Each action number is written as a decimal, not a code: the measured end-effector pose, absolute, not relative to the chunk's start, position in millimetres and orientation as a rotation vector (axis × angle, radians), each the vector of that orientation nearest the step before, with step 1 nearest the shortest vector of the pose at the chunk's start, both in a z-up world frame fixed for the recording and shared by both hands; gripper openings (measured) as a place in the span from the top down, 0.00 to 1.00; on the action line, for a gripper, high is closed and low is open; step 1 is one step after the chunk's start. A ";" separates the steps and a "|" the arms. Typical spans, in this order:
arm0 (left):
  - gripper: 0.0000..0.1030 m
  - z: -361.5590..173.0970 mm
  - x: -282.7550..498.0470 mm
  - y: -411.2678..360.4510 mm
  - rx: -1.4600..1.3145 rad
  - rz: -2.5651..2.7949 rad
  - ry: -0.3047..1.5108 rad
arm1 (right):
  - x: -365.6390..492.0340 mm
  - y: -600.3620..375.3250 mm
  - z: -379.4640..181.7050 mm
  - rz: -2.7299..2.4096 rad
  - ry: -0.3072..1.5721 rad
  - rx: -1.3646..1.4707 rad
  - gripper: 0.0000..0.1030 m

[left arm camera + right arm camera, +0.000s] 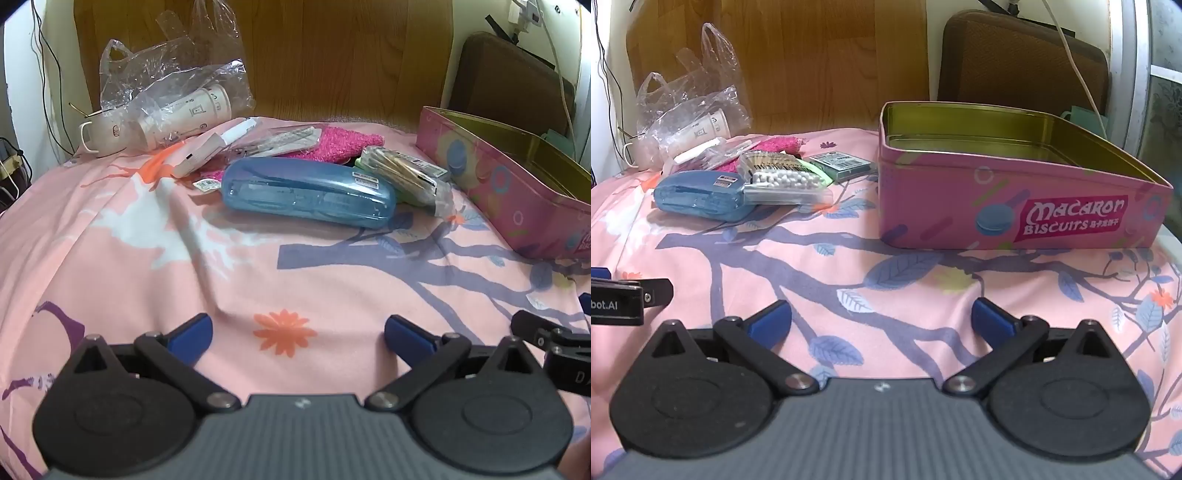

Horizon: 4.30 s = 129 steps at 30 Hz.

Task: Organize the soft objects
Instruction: 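Move the right tool toward the cotton swab bundle beside the blue case, then grasp the cotton swab bundle with the right tool and lift it, then carry the swab bundle into the pink tin and open the right tool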

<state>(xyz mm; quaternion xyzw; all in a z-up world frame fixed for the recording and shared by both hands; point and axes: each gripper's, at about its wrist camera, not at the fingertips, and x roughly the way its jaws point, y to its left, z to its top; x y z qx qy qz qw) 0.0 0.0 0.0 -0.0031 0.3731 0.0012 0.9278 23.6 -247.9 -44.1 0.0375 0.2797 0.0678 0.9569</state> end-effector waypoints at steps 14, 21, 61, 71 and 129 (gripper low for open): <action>0.00 -2.7 -0.9 3.2 -0.008 0.001 0.756 | 24.9 -248.2 -45.6 0.141 0.563 0.084 0.00; 0.00 -2.4 -5.2 -0.3 0.004 0.001 0.739 | 22.6 -253.2 -44.8 0.148 0.555 0.105 0.00; 0.01 -2.9 43.1 87.0 -0.066 0.025 0.689 | 68.8 -176.4 -14.7 0.286 0.397 -0.095 0.38; 0.01 -2.2 40.7 92.0 -0.092 0.004 0.678 | 71.7 -170.3 -22.4 0.284 0.372 -0.202 0.77; 0.25 35.4 64.1 22.7 -0.178 -0.360 0.547 | 53.0 -236.8 -5.4 0.497 0.358 0.158 0.56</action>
